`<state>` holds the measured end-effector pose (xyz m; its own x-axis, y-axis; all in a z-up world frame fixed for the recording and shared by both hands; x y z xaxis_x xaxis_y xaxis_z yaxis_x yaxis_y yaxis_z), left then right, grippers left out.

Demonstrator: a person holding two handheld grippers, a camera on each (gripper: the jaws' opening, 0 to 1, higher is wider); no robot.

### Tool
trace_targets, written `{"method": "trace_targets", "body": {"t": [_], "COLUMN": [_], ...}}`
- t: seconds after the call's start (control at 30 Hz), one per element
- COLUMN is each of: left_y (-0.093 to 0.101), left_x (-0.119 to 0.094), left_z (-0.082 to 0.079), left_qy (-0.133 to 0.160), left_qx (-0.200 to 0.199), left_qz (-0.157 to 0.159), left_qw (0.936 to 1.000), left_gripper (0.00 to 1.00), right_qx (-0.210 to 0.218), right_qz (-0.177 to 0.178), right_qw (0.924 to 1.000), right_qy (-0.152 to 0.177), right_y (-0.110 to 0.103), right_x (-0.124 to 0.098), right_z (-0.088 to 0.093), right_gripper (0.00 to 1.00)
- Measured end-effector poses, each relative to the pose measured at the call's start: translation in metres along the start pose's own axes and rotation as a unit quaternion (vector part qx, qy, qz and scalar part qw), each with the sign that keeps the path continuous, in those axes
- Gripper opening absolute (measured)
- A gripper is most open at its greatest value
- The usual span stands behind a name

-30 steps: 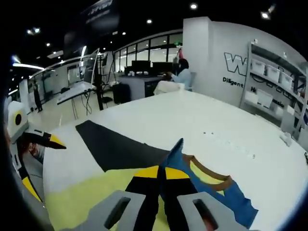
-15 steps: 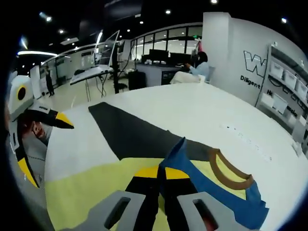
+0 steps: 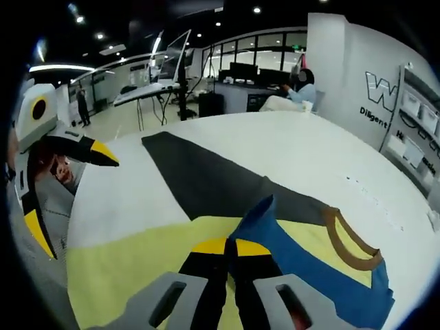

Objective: Fold the garment on the visible template until the final outline fits inside the template.

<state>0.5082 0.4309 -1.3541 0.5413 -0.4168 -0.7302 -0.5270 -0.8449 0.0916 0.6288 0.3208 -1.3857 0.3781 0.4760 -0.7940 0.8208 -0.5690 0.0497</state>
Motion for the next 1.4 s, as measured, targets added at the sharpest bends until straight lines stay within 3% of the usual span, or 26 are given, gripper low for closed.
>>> {"method": "trace_targets", "body": {"t": [0.17, 0.3, 0.67, 0.93, 1.13, 1.4], "left_y": [-0.003, -0.004, -0.022, -0.068, -0.110, -0.166], "left_x": [0.000, 0.000, 0.002, -0.001, -0.006, -0.019], "left_z": [0.000, 0.000, 0.004, 0.016, 0.028, 0.047], "left_qy": [0.000, 0.001, 0.005, 0.000, -0.002, 0.005], "left_qx": [-0.003, -0.007, -0.038, -0.114, -0.169, -0.245], "left_qz": [-0.002, -0.002, -0.007, -0.031, -0.057, -0.103], "left_qw": [1.0000, 1.0000, 0.9992, 0.9930, 0.9839, 0.9640], "left_gripper": [0.93, 0.93, 0.92, 0.88, 0.85, 0.78], "right_qx": [0.000, -0.005, -0.001, 0.024, 0.042, 0.050], "right_qz": [-0.004, -0.028, -0.048, -0.037, -0.028, -0.018], "right_qw": [1.0000, 0.9996, 0.9987, 0.9988, 0.9984, 0.9979], "right_qy": [0.000, 0.000, 0.016, 0.019, 0.027, 0.036], "right_y": [0.000, -0.010, -0.016, -0.006, 0.001, 0.011], "right_x": [0.003, 0.004, -0.014, -0.029, -0.040, -0.056], "right_z": [-0.003, -0.004, 0.007, 0.030, 0.038, 0.041], "right_gripper": [0.00, 0.00, 0.11, 0.14, 0.18, 0.22]}}
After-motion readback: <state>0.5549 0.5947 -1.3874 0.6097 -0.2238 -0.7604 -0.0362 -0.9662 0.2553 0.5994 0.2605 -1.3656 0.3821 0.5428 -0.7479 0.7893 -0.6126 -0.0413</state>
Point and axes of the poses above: the point that each gripper's makers call its tool centre point, and the gripper's own axes: x roughly forward along the fingers, y roughly to its right, z roughly out of its underside, the point moved 3 cm from there along -x, roughly backward along the fingers, and after that the axes turned 14 degrees about -y, right-handed, at the moved point
